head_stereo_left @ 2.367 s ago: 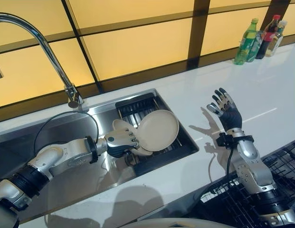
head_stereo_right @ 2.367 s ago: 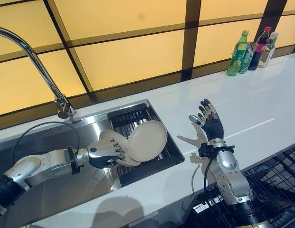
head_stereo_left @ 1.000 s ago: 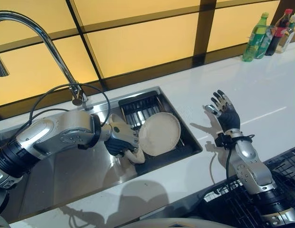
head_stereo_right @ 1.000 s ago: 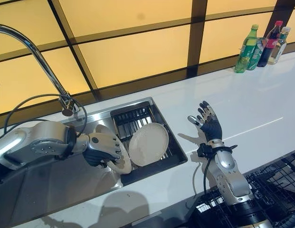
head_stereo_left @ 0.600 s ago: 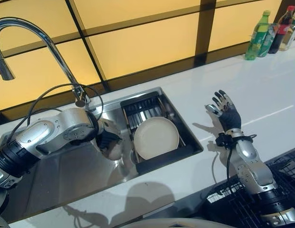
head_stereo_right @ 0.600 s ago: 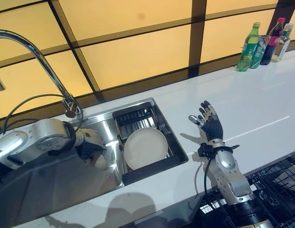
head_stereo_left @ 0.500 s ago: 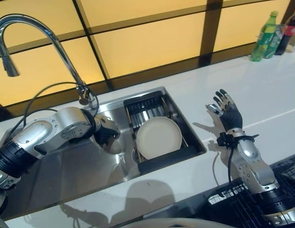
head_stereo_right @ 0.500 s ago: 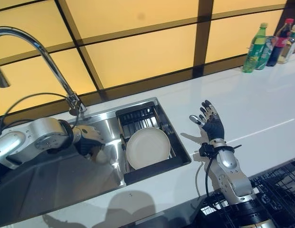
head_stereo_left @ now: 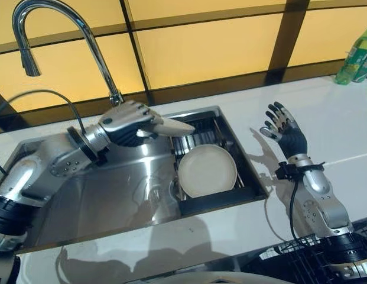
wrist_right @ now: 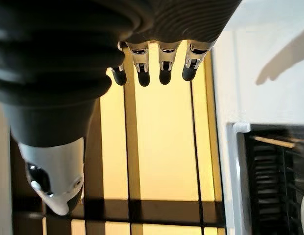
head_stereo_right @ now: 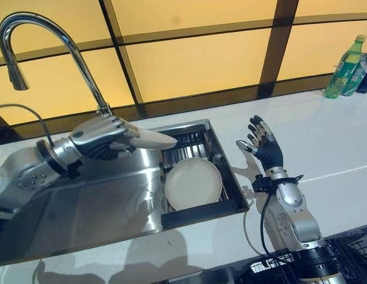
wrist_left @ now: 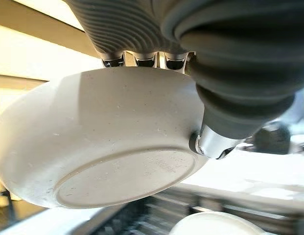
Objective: Pick up plates and place into dishwasher.
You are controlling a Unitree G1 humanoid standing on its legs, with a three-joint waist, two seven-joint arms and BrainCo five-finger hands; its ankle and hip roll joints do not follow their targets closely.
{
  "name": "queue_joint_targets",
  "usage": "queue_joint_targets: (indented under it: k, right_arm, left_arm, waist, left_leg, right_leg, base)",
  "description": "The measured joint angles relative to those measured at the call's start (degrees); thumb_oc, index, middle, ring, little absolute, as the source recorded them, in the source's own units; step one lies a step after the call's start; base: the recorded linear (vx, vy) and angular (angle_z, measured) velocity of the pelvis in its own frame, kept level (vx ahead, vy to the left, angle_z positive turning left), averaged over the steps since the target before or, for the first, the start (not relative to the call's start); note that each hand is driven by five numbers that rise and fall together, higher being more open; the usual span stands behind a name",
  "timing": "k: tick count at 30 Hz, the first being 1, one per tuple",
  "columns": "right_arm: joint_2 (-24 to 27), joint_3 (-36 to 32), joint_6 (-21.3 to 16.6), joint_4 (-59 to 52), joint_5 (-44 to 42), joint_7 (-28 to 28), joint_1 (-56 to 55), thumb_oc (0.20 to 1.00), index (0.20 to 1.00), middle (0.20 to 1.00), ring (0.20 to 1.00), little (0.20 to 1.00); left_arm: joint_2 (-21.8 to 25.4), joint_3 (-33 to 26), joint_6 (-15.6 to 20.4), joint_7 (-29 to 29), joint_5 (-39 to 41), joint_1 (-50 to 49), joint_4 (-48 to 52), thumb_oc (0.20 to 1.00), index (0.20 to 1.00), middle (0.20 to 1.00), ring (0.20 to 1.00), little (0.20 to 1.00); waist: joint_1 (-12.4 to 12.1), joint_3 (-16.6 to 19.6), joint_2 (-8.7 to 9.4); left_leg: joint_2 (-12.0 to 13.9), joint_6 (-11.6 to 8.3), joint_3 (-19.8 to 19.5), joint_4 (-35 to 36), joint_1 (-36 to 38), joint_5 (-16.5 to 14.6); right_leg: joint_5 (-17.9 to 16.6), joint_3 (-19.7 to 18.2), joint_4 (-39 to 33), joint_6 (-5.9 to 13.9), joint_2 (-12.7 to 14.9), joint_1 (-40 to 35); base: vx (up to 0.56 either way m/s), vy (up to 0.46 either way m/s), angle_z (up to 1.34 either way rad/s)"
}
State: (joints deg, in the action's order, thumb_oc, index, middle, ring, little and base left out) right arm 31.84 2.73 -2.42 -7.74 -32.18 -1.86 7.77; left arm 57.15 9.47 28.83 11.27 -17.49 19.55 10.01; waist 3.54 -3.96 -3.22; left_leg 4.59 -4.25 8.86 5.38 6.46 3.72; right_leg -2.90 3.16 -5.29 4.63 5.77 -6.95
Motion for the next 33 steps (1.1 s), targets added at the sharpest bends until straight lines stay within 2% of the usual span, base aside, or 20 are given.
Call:
queue_joint_targets:
  k: [2,5,8,10,17,22,24,27,33]
  right_arm:
    - [0.0,0.1,-0.4,-1.4,1.0,1.9,1.1,1.0,1.0,1.0,1.0,1.0]
    - [0.0,0.9,-1.4,-2.8,2.7,5.5,3.0,1.0,1.0,1.0,1.0,1.0]
    - [0.2,3.7,-1.9,-3.5,3.3,9.3,5.8,1.0,1.0,1.0,1.0,1.0]
    - [0.2,5.0,-2.1,-3.5,3.3,12.1,7.3,1.0,1.0,1.0,1.0,1.0]
    - [0.6,7.0,-2.0,-6.4,-1.3,24.6,9.1,1.0,1.0,1.0,1.0,1.0]
    - [2.9,7.0,-1.8,-7.8,-1.8,29.9,9.1,1.0,1.0,1.0,1.0,1.0]
    - [4.6,6.8,-1.9,-7.8,-2.5,28.9,9.1,1.0,1.0,1.0,1.0,1.0]
    - [3.3,4.9,-2.4,-7.6,-5.0,22.9,9.1,1.0,1.0,1.0,1.0,1.0]
    - [-5.1,-1.1,-11.5,-7.6,-5.6,9.6,9.1,1.0,1.0,1.0,1.0,1.0]
  left_arm:
    - [-1.5,-0.2,0.2,3.0,7.7,0.0,0.5,0.2,0.2,0.2,0.2,0.2]
    - [-5.5,-0.7,-2.0,11.3,20.7,0.0,3.5,0.2,0.2,0.2,0.2,0.2]
    - [-8.7,-0.6,-6.5,20.5,33.9,0.4,5.4,0.2,0.2,0.2,0.2,0.2]
    - [-10.5,-0.5,-9.5,24.6,39.6,0.5,5.4,0.2,0.2,0.2,0.2,0.2]
    - [-11.7,-0.5,-13.4,30.0,44.9,0.6,5.4,0.2,0.2,0.2,0.2,0.2]
    - [-12.2,-0.6,-13.5,31.7,45.8,0.6,5.5,0.2,0.2,0.2,0.2,0.2]
    - [-12.1,-0.8,-13.5,32.3,45.8,0.6,5.4,0.2,0.2,0.2,0.2,0.2]
    - [-12.2,-1.1,-13.5,32.8,45.8,0.6,5.4,0.2,0.2,0.2,0.2,0.2]
    - [-13.6,-1.4,-13.6,33.8,45.7,0.6,5.4,0.2,0.2,0.2,0.2,0.2]
  waist:
    - [-0.1,0.2,0.47]
    - [-0.3,0.4,0.97]
    - [-0.2,0.6,1.23]
    - [-0.1,0.6,1.33]
    - [-0.2,0.9,1.9]
    - [-0.3,1.1,2.18]
    - [-0.3,1.2,2.25]
    - [-0.2,1.2,2.31]
    - [-0.1,1.3,2.15]
  left_leg:
    - [0.0,0.03,-0.2,0.1,0.0,0.0]
    - [-0.1,0.03,-0.4,0.0,0.1,0.0]
    - [-0.1,0.02,-0.5,0.0,0.4,0.0]
    - [-0.1,-0.02,-0.5,0.0,0.7,0.0]
    - [-0.1,-0.03,-0.5,0.0,0.8,0.0]
    - [-0.1,-0.01,-0.7,0.0,0.9,0.0]
    - [-0.1,-0.01,-0.7,0.0,0.9,0.0]
    - [-0.1,0.01,-0.8,0.0,0.9,0.0]
    - [-0.1,0.01,-0.6,0.0,0.9,-0.1]
  right_leg:
    - [0.1,0.3,-0.2,0.01,0.0,-0.2]
    - [0.2,0.5,-0.2,0.05,0.1,-0.4]
    - [0.2,0.6,0.1,0.07,0.1,-0.7]
    - [0.2,0.5,0.0,0.09,0.1,-1.0]
    - [0.3,0.5,0.0,0.06,0.1,-1.1]
    - [0.3,0.6,0.0,0.05,0.1,-1.3]
    - [0.3,0.6,0.0,0.05,0.1,-1.3]
    - [0.3,0.6,-0.1,0.03,0.1,-1.3]
    - [0.3,0.4,-0.2,0.03,0.1,-1.1]
  base:
    - [0.03,0.003,0.06]
    - [0.0,0.003,0.05]
    - [-0.02,0.001,0.0]
    - [0.0,0.0,0.0]
    - [0.0,0.001,0.0]
    - [0.0,0.0,0.0]
    - [0.02,-0.002,0.0]
    - [-0.02,-0.008,0.0]
    - [0.0,0.0,0.0]
